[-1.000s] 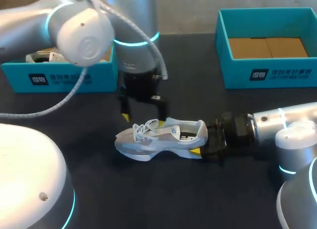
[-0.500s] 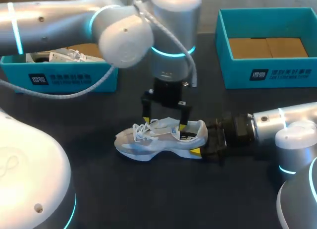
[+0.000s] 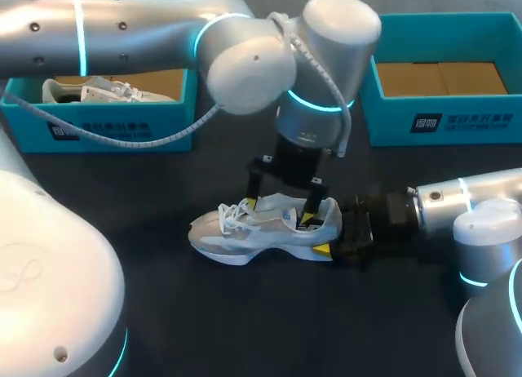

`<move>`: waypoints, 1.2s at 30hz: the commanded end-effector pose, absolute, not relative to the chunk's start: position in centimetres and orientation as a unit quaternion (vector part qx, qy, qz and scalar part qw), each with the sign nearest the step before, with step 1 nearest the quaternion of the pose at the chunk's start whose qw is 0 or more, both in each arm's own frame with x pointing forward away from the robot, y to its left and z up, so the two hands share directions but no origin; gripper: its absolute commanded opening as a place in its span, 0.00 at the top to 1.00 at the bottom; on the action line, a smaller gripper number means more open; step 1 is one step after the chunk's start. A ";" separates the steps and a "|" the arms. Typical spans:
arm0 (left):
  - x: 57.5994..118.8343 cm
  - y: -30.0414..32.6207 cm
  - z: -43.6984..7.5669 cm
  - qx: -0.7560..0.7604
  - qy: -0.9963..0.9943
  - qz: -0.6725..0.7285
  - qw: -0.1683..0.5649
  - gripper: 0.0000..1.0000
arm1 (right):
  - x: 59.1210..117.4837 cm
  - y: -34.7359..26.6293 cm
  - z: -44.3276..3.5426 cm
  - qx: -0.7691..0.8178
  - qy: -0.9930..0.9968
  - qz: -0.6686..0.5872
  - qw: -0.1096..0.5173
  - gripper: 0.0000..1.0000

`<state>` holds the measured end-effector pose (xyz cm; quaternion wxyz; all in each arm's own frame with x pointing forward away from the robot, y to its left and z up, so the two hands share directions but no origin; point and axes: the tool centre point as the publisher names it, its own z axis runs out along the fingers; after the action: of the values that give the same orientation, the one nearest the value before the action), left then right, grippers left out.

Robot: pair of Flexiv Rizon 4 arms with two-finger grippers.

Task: Take the shoe out of the shoebox, open the shoe tongue, remove and reinsert the insole, then place the shoe into the shoebox

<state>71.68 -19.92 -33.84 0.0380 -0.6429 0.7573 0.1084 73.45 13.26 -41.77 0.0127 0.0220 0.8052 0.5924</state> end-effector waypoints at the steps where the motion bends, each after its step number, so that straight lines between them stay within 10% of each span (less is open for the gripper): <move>1: 72.2 -20.5 -35.1 -0.642 0.754 0.130 0.047 0.00 | 73.6 13.5 -41.9 0.022 0.806 0.591 0.012 1.00; 36: 71.5 -14.8 -32.8 -0.642 0.753 0.138 0.034 0.12 | 73.6 13.5 -41.9 0.022 0.806 0.591 0.012 1.00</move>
<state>71.74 -15.95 -33.29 0.0541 -0.6392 0.7502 0.1605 73.45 13.26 -41.77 0.0126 0.0220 0.8052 0.5924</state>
